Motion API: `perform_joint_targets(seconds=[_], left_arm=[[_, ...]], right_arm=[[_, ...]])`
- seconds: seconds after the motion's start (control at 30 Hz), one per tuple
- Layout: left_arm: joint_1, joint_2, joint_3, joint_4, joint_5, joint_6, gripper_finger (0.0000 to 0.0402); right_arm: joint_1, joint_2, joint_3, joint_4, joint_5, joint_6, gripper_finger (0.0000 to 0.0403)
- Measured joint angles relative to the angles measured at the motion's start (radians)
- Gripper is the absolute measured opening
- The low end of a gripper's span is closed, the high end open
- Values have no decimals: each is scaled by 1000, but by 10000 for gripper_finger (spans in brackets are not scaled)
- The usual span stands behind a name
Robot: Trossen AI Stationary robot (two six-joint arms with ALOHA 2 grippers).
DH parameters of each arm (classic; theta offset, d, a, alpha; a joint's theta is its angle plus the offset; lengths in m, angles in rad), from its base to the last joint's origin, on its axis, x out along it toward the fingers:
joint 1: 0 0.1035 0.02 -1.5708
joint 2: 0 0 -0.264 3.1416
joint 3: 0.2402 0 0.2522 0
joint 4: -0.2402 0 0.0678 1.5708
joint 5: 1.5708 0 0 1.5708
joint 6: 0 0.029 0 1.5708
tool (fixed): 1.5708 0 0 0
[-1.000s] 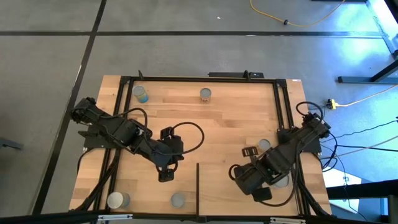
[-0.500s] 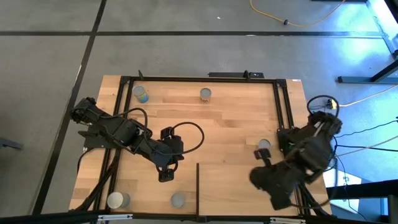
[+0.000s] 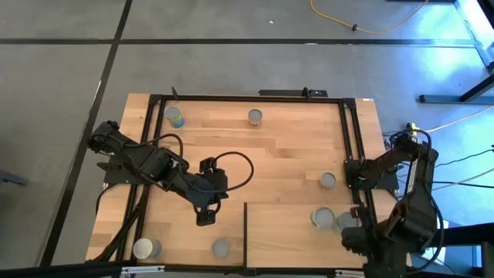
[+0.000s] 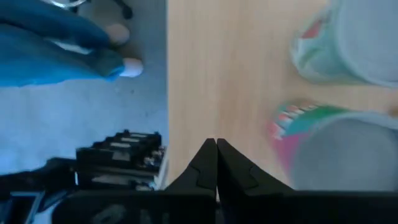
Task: Pick and place cans onto a shelf
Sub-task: Adjust the pink canned chicken soup on the shelf
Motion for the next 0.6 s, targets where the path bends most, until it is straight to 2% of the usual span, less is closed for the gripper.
perform_joint_targets(seconds=[0.27, 0.6], left_arm=[[11, 0, 0, 0, 1, 0, 0], [12, 0, 0, 0, 0, 0, 0]], right_arm=[[15, -3, -123, -32, 12, 121, 0], [14, -6, -130, -101, 46, 173, 0]])
